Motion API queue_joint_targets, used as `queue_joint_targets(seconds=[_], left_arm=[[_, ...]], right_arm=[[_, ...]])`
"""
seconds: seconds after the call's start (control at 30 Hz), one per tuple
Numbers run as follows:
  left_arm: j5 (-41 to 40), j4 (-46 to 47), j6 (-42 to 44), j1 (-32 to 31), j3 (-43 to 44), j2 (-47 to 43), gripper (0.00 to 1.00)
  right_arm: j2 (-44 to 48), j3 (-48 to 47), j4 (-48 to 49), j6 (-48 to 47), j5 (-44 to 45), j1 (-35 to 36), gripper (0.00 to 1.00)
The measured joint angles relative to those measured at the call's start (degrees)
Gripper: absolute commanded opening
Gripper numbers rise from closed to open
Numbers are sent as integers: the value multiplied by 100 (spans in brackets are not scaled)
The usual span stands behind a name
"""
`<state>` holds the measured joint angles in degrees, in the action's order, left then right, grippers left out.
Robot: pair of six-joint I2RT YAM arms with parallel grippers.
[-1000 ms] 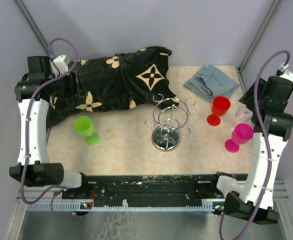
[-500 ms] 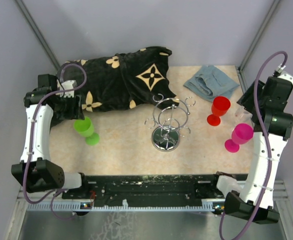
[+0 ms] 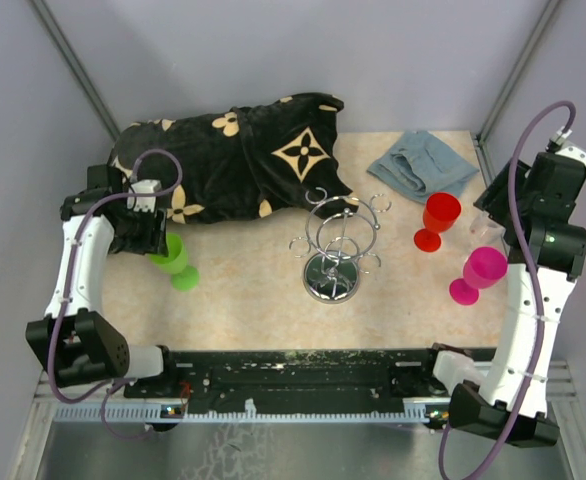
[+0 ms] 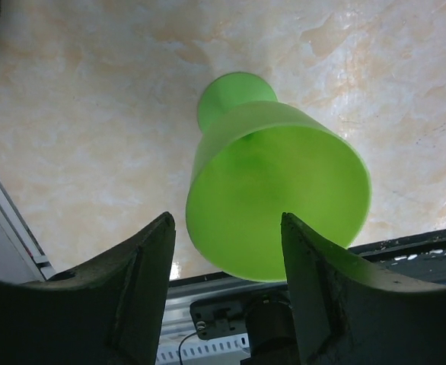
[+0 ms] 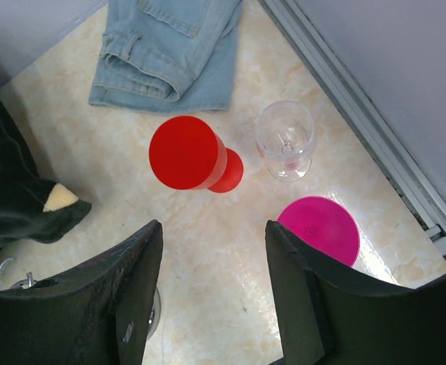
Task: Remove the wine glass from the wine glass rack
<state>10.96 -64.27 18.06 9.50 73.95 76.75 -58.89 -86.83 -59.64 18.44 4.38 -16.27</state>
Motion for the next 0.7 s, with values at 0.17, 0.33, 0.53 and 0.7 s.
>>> queue_joint_targets(seconds=[0.17, 0.33, 0.53, 0.7], left_arm=[[-42, 153, 33, 46, -400, 0, 13], [-37, 264, 66, 63, -444, 4, 0], [267, -146, 63, 63, 470, 450, 0], [859, -973, -81, -83, 3853, 1751, 0]], right_arm=[[-28, -68, -11, -7, -4, 0, 57], [-44, -149, -4, -42, -2, 0, 57], [-46, -153, -9, -44, 0, 0, 57], [-107, -334, -44, -37, 33, 0, 56]])
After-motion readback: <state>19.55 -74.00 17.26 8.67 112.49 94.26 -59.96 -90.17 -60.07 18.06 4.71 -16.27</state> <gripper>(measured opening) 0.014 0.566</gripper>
